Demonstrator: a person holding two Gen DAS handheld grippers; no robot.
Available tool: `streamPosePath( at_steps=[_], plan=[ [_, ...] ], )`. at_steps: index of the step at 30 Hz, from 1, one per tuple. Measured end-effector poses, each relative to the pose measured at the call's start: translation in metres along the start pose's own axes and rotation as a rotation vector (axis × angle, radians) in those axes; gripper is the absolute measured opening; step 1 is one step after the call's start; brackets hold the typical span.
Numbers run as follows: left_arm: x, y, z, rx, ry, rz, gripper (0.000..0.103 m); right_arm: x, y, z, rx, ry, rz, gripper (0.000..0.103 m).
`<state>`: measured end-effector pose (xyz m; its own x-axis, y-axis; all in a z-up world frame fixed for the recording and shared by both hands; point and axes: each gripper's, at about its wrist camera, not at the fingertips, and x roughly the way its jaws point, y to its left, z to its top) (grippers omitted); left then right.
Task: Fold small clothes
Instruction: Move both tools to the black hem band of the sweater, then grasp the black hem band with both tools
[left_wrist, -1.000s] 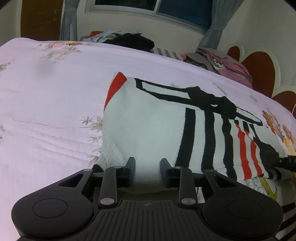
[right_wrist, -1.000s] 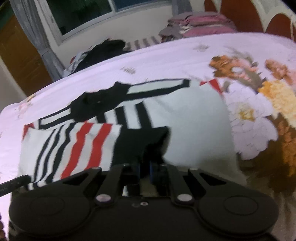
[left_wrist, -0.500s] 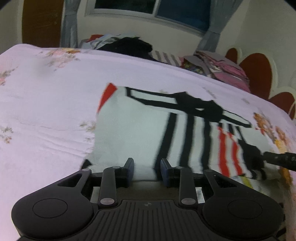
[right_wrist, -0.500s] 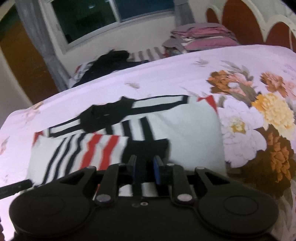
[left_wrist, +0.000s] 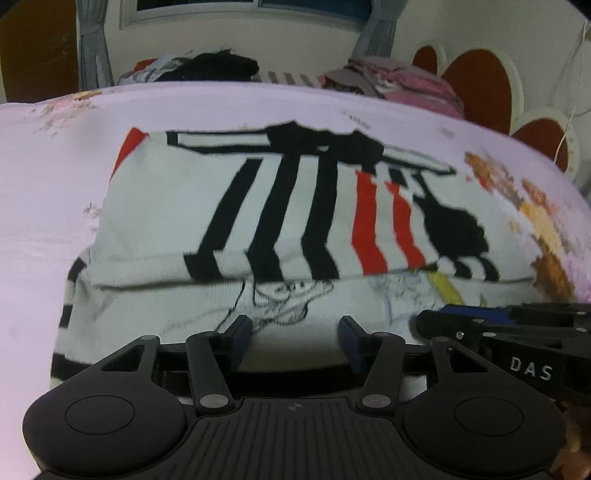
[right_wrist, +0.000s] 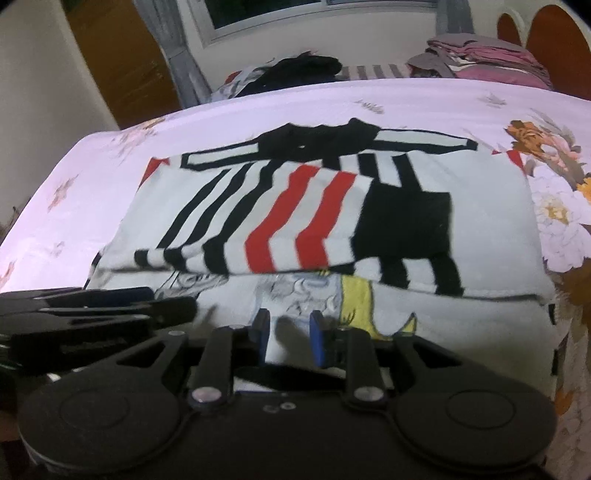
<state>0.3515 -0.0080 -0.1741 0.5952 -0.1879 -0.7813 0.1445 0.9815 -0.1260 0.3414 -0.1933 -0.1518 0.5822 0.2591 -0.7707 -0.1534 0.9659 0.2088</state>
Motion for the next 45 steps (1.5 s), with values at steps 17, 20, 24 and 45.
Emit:
streamPosePath(
  at_steps=[17,20,24,45],
  plan=[
    [-0.023,0.017,-0.029,0.066,0.011,0.081,0.058,-0.042,-0.044,-0.046,0.024,-0.001,-0.175,0.026],
    [-0.038,0.017,-0.037,0.062,0.009,0.043,0.058,-0.060,-0.029,-0.054,0.054,-0.039,-0.138,0.028],
    [-0.057,0.012,-0.057,0.112,0.008,-0.015,0.058,-0.069,0.008,-0.068,0.059,-0.037,-0.096,0.028],
    [-0.128,0.059,-0.142,0.127,0.011,-0.056,0.059,-0.130,0.035,-0.160,0.126,-0.035,-0.244,0.032]
  ],
)
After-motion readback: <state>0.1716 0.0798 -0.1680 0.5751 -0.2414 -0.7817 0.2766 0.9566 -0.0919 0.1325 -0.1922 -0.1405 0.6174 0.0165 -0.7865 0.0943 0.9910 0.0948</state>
